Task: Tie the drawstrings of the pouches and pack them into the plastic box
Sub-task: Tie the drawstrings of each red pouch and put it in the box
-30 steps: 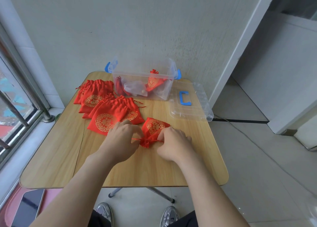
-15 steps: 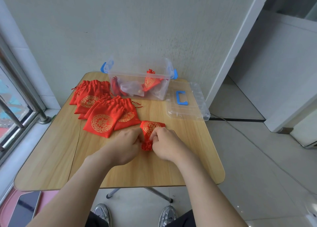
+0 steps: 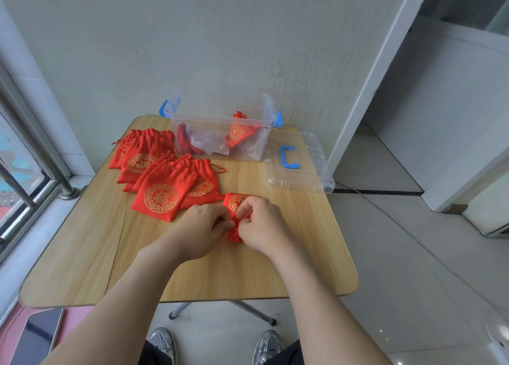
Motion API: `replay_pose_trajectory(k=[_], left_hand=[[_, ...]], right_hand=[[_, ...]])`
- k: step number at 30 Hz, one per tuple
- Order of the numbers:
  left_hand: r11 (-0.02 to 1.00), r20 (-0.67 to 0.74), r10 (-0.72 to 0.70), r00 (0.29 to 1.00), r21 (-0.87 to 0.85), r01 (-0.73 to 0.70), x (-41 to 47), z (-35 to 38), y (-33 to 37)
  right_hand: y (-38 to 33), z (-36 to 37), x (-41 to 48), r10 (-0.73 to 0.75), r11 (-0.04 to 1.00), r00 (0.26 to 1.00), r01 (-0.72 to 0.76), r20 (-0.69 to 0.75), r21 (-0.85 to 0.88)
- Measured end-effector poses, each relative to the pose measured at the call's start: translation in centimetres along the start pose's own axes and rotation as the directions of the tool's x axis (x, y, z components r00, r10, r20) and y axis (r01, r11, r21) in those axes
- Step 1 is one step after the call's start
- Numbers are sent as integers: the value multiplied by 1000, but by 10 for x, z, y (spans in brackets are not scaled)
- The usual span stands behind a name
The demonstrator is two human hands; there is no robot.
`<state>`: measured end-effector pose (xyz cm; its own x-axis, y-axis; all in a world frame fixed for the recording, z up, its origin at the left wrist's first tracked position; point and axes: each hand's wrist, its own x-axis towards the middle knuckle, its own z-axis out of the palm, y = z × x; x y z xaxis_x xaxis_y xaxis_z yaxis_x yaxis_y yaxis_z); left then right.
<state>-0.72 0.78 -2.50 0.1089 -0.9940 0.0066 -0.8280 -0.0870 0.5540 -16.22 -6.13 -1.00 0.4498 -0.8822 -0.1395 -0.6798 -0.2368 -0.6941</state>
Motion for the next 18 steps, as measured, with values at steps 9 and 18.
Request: replay_pose_trajectory(k=[9, 18], left_hand=[[981, 12, -130, 992, -145, 130, -3, -1, 10], [735, 59, -315, 947, -617, 283, 1, -2, 12]], right_hand=[[8, -2, -2, -103, 994, 995, 103, -10, -32], [4, -10, -5, -140, 989, 990, 140, 18, -46]])
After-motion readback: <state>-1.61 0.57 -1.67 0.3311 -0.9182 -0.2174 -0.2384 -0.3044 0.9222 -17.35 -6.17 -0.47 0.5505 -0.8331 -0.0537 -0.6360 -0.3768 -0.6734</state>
